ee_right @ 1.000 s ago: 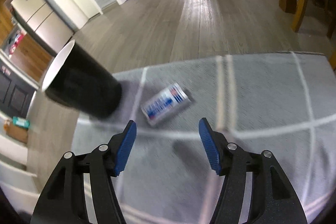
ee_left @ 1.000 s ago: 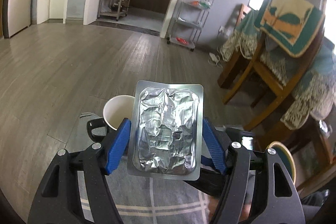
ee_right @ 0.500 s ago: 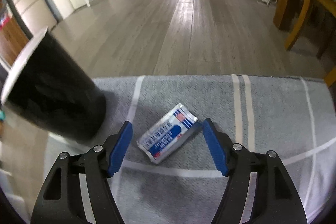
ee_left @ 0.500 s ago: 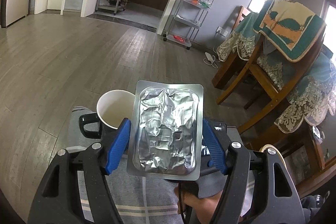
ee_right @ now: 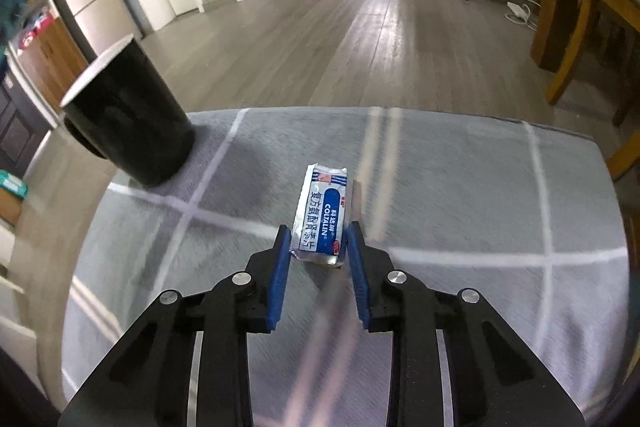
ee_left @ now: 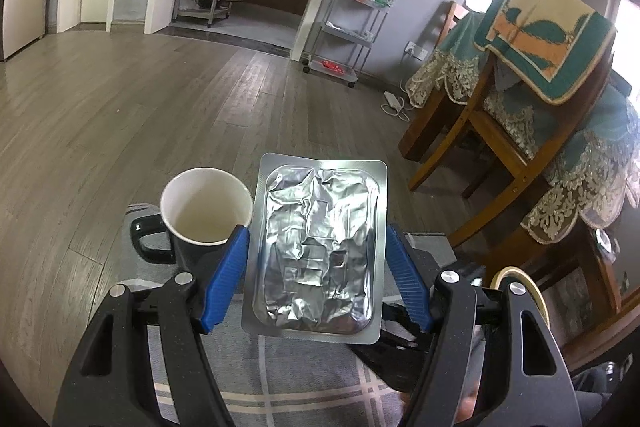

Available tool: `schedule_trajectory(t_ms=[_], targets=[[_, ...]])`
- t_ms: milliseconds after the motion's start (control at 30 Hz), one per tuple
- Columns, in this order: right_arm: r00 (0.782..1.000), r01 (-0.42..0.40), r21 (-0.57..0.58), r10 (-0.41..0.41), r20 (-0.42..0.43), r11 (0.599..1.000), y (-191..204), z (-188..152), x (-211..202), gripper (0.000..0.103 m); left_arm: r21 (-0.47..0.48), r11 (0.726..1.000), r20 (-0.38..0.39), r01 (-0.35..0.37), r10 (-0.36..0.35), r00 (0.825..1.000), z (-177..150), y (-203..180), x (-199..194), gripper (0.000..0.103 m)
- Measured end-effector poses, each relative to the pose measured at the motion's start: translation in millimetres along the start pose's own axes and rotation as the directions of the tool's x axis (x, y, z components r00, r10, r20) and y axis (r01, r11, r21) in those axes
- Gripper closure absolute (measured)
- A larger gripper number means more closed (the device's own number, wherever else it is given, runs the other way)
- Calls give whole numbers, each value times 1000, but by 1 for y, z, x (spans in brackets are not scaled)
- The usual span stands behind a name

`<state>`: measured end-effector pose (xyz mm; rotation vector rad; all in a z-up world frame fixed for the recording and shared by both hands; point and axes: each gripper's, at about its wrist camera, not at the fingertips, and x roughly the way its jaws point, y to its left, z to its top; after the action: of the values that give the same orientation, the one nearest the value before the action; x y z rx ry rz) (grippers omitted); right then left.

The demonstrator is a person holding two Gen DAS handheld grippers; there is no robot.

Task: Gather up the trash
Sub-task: 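Carry the foil pack and COLTALIN box over the bin with both grippers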

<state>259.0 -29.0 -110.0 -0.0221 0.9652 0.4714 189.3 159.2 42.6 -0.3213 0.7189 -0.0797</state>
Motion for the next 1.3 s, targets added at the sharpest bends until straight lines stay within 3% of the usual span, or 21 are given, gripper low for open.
schedule_trajectory(t_ms=[400,700,1067,1300], targets=[[998,42,-17,-41,50,999,-38,-36,-84,73,98,995,-53,15,-9,999,-9,-47,22,35],[988,92,20,-94,119,996,-75,-75,-155,73,170,981,-128,91,-69,989,-28,-105,38,35],[954,121,171,-162,250,978,-131,-91,-217,73,236,951,-204,199,-152,967,-47,-178,56,35],[928,157,274,-236,288,949,-177,-110,-250,73,317,911,-260,266,-186,947,-72,-237,71,35]])
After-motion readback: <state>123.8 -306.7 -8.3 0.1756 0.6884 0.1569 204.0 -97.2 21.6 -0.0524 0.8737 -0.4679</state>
